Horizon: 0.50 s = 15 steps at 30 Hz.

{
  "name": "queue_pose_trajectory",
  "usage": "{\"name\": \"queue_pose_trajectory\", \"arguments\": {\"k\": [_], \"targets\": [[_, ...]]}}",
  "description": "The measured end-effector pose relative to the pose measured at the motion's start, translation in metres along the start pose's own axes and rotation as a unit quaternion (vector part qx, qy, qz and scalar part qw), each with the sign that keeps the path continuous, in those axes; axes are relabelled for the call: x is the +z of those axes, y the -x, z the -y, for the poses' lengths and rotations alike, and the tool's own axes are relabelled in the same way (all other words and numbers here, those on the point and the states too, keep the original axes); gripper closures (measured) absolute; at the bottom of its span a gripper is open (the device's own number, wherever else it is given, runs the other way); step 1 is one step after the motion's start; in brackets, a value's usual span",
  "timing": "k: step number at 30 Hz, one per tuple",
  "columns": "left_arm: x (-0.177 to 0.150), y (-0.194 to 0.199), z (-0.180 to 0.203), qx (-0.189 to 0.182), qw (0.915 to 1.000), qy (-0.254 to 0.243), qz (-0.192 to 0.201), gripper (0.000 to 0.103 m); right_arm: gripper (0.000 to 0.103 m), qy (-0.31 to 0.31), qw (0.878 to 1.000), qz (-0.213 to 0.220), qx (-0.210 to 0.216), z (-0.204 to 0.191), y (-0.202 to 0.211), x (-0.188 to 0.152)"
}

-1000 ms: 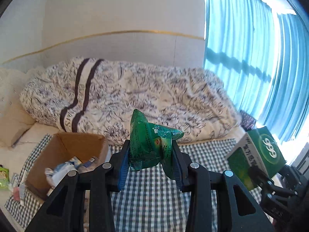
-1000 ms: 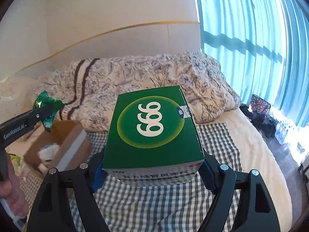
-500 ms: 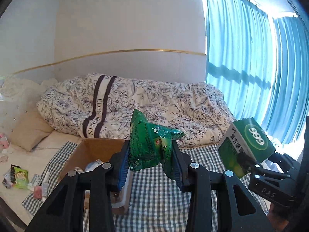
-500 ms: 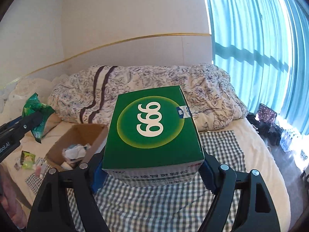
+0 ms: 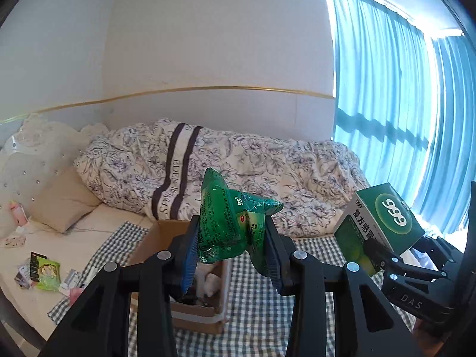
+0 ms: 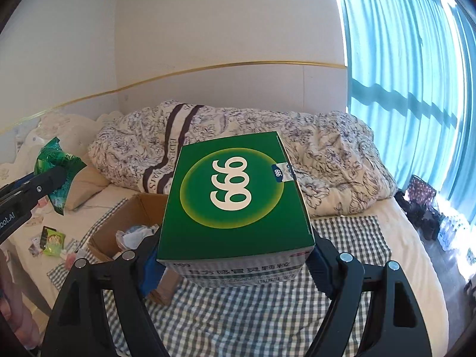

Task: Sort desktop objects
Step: 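Carry the foil packet with the left gripper while the right carries the medicine box to the box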

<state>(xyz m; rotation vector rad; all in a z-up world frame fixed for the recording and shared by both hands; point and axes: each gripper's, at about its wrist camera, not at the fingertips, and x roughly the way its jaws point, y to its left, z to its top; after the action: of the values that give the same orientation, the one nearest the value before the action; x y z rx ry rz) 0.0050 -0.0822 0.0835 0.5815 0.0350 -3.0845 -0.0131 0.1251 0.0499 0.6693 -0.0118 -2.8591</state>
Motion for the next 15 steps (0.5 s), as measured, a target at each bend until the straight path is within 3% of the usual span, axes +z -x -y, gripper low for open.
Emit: {"name": "queue_pose_trajectory", "arguments": {"k": [15], "targets": [[0.007, -0.011, -0.082, 0.068, 0.9975, 0.016, -0.008, 0.063, 0.024, 0.035, 0.998, 0.019, 0.048, -0.076, -0.021, 0.027]]}}
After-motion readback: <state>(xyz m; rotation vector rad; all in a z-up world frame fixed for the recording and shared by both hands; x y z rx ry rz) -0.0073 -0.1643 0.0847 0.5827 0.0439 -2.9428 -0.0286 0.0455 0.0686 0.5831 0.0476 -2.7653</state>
